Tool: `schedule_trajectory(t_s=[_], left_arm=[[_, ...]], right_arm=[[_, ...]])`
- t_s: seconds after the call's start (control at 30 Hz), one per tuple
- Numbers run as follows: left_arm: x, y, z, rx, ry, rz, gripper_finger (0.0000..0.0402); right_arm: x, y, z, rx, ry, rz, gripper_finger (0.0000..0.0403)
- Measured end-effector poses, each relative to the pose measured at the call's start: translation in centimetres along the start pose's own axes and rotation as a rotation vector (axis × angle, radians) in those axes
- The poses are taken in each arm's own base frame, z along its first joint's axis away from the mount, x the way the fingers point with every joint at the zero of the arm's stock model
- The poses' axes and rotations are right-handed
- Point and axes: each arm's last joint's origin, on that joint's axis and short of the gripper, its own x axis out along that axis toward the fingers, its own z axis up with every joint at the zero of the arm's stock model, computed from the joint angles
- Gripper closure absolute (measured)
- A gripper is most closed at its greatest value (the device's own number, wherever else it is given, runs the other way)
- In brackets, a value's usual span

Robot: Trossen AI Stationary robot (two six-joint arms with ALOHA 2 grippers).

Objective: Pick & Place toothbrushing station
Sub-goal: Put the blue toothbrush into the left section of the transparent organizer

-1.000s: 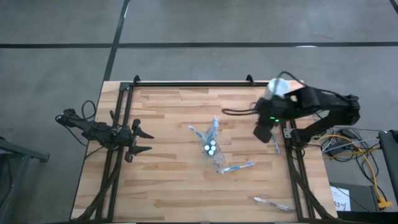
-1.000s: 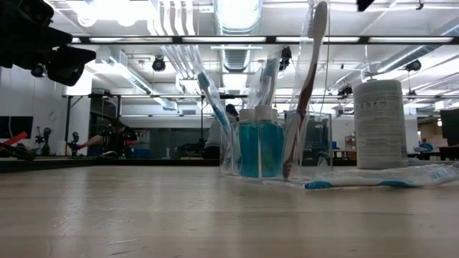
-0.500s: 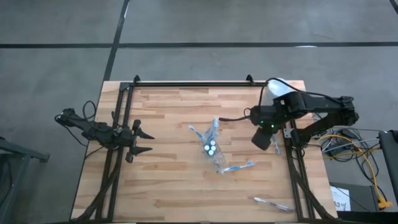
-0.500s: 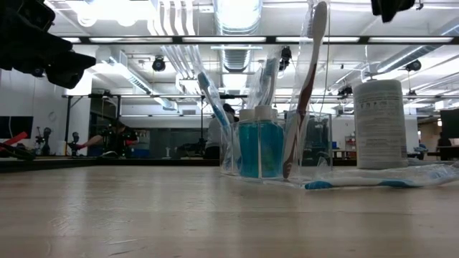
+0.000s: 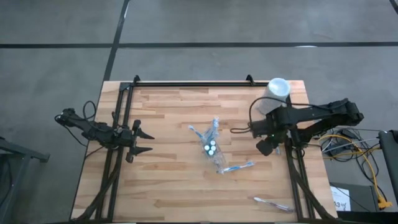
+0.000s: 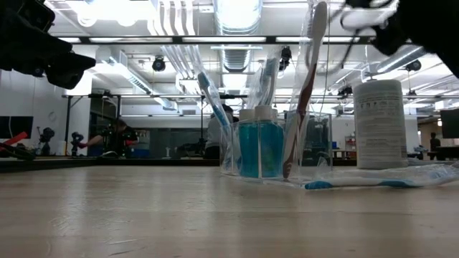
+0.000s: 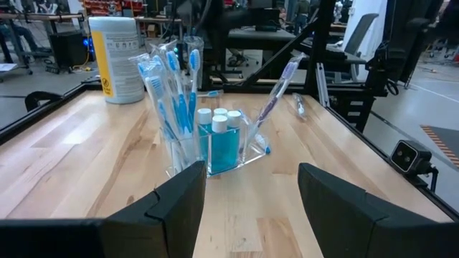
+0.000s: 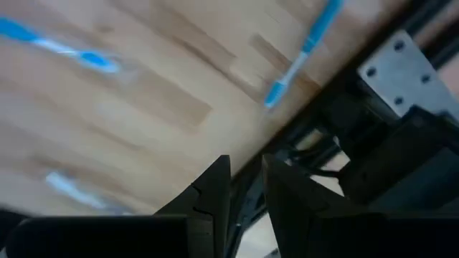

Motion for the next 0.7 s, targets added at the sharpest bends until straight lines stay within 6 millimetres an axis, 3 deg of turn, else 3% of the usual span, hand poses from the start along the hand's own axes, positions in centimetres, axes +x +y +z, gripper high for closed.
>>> schedule_trajectory(t_s=[0.23,0.7], left_arm=[[0.0,0.0,0.0,0.0,0.0,0.0,0.0174],[0.0,0.0,0.0,0.0,0.001,0.0,0.0174]], right_arm=[[4.2,-0.8,0.2,0.087,0.124,-0.142,0.0326],[7.9,-1.0,0.8,0.177,0.124,-0.146,0.0329]])
